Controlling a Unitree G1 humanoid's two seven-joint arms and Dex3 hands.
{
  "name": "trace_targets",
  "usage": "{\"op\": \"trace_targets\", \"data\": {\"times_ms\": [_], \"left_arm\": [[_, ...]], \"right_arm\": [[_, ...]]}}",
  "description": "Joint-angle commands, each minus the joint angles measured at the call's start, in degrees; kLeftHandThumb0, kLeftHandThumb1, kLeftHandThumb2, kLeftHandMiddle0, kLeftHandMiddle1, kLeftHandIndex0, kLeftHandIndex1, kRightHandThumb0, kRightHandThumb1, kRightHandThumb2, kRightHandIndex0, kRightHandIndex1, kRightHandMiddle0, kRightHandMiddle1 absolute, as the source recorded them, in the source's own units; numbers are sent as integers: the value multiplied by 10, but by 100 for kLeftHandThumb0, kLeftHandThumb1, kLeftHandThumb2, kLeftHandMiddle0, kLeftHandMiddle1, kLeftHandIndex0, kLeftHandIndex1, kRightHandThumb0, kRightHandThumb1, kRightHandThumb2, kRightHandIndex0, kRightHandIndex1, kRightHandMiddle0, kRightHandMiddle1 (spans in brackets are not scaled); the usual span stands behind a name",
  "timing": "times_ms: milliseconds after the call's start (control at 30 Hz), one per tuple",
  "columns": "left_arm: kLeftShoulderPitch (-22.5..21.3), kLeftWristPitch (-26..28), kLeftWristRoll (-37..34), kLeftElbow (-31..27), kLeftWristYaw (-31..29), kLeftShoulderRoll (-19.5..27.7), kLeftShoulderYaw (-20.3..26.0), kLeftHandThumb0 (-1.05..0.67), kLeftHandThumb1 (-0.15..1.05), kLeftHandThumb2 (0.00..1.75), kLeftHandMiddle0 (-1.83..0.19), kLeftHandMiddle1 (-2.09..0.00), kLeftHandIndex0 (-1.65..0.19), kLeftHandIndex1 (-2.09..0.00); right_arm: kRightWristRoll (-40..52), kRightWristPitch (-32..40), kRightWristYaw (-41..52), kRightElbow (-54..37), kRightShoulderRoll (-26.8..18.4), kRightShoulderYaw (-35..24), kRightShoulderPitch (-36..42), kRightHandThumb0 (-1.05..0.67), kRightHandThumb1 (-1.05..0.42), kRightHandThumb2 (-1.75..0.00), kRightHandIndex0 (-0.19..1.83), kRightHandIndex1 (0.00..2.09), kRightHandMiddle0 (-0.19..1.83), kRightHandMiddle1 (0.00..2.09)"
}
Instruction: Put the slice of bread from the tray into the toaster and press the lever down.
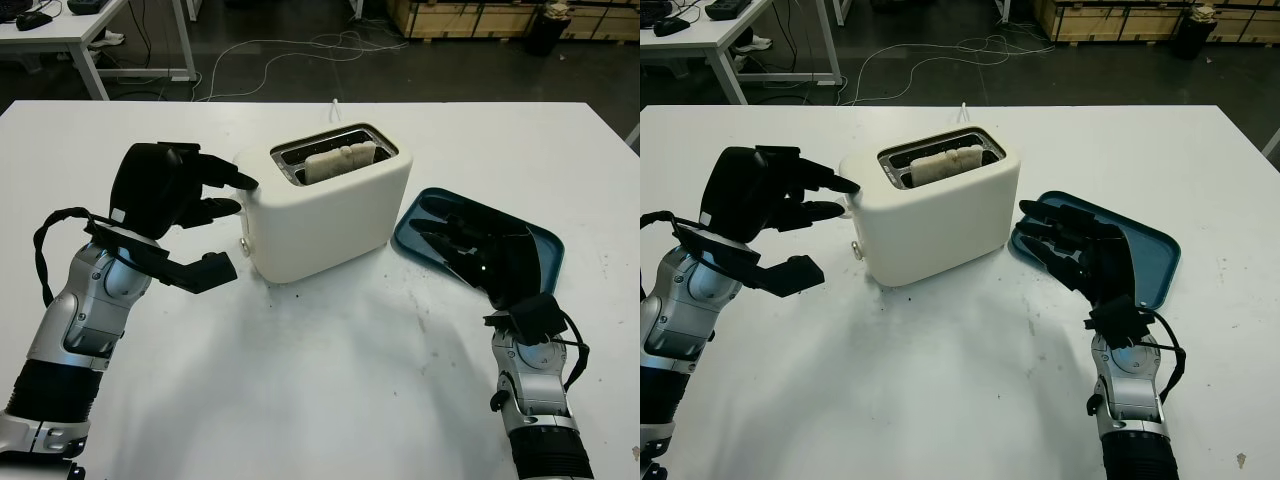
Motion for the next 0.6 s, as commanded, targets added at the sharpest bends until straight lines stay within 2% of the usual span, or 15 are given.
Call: {"op": "trace_targets", "data": {"times_ms": [0, 33, 167, 367, 567], "left_arm": [[6, 12, 4, -7, 3, 2, 10, -22, 70, 1, -93, -154, -134, 0], [7, 16, 3, -15, 4, 2, 15, -23, 71, 1, -96, -147, -134, 0], [14, 24, -5, -50, -2, 12, 42, -25, 73, 0, -98, -148, -132, -1], [34, 53, -22, -104, -62, 33, 69, -26, 68, 0, -98, -147, -134, -1], [44, 70, -26, -125, -101, 42, 73, -27, 67, 0, -96, -145, -134, -1]], "right_arm": [[10, -3, 2, -3, 1, -2, 2, -39, -87, 0, 108, 1, 99, 0], [10, -2, 2, -3, 1, -2, 2, -39, -87, 0, 108, 1, 99, 0], [9, -8, 3, -1, 1, -2, 1, -38, -87, 0, 108, 1, 99, 0], [7, -6, 3, 2, 1, -3, 0, -39, -87, 0, 108, 1, 99, 0], [8, -11, 4, 3, 2, -2, 0, -40, -87, 0, 108, 1, 99, 0]]}}
